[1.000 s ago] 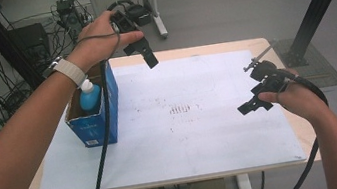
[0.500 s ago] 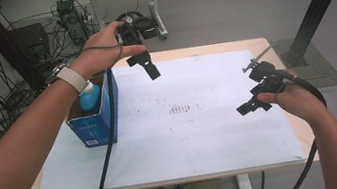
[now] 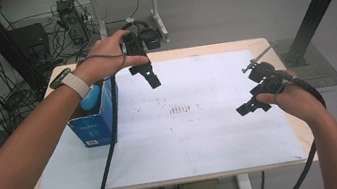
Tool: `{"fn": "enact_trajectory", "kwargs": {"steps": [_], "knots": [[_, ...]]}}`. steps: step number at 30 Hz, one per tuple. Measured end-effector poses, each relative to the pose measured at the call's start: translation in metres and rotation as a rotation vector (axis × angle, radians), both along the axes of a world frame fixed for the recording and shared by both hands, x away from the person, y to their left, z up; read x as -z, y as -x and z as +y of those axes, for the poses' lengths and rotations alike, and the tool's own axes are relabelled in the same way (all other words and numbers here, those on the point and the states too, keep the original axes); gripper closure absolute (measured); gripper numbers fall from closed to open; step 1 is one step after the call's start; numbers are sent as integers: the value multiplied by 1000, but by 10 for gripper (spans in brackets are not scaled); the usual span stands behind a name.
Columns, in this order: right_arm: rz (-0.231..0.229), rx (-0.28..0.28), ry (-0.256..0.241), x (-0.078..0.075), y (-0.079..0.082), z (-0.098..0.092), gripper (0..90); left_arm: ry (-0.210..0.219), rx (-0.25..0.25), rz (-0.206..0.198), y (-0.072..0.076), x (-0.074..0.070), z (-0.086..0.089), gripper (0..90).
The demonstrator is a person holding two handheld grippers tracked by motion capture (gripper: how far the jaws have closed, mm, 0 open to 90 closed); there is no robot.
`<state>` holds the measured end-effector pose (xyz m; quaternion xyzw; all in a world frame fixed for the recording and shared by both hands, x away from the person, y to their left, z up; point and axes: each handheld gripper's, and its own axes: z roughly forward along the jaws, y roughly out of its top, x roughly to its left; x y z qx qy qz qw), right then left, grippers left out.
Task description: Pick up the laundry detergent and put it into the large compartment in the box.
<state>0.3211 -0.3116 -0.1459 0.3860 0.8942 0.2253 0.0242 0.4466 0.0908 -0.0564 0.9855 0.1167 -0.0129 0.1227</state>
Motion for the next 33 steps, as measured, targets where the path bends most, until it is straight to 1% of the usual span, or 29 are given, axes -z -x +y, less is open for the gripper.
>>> {"fn": "enact_trajectory", "kwargs": {"steps": [7, 13, 19, 26, 33], "knots": [[4, 2, 0, 2, 1, -1, 94, -14, 8, -1, 2, 8, -6, 62], [3, 8, -1, 3, 2, -3, 94, -16, 4, 0, 2, 10, -5, 63], [3, 8, 0, 3, 2, -3, 94, -19, 10, -5, 3, 12, -6, 63], [3, 1, -2, 5, 1, -2, 94, -25, 5, 2, 2, 15, -7, 62], [5, 6, -2, 6, 1, -4, 94, -29, 5, 3, 1, 18, -8, 62]]}}
